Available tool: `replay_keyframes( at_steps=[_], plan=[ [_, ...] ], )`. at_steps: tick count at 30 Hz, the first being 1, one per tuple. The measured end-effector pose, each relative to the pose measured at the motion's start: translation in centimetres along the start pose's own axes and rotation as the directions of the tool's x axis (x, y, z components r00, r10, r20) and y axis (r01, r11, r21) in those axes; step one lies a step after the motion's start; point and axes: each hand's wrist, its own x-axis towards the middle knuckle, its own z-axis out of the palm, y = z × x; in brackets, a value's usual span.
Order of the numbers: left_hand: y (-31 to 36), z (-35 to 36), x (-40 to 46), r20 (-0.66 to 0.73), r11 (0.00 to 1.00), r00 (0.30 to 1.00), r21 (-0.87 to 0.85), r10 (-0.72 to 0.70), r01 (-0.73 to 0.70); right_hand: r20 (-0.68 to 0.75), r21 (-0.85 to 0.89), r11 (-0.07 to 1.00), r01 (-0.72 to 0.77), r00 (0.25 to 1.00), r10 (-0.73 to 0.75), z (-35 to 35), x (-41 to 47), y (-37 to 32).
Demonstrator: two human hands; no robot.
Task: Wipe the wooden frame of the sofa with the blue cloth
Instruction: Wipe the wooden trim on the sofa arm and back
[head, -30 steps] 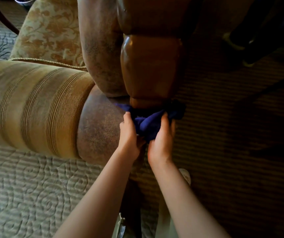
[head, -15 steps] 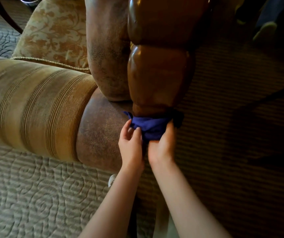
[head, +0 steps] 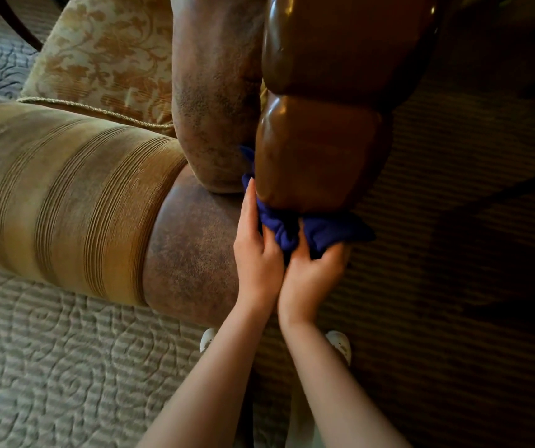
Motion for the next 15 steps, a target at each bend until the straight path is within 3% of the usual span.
replay_keyframes(
  at_steps=[4, 6, 8, 10, 12, 15],
  plan=[
    [-0.9, -2.4, 2.0, 0.111, 0.992, 0.986, -0.008, -0.124, 0.125, 0.21, -0.113, 0.988, 0.102, 0.975, -0.076, 0.7, -1.1, -0.7],
    [-1.1, -3.7, 3.6, 0.139, 0.989, 0.982, 0.095, -0.124, 0.111, 0.371, -0.12, 0.986, 0.116, 0.926, -0.064, 0.5, -1.6, -1.2],
    [-0.1, -3.7, 4.7, 0.076, 0.988, 0.996, 0.15, -0.048, 0.037, 0.439, -0.058, 0.99, 0.127, 0.894, -0.088, -0.4, -2.0, -1.6],
    [1.6, -2.7, 4.7, -0.033, 0.999, 0.999, 0.007, -0.031, 0.031, 0.369, -0.012, 0.982, 0.186, 0.914, -0.169, -1.7, -1.9, -1.5],
    [2.5, -1.5, 3.5, -0.139, 0.986, 0.985, -0.144, -0.102, 0.081, 0.224, -0.062, 0.958, 0.281, 0.939, -0.261, -2.5, -1.1, -1.0],
    [2.4, -0.5, 1.7, -0.129, 0.987, 0.988, -0.147, -0.082, 0.063, 0.113, -0.175, 0.932, 0.316, 0.947, -0.3, -2.5, -0.1, 0.3]
  ],
)
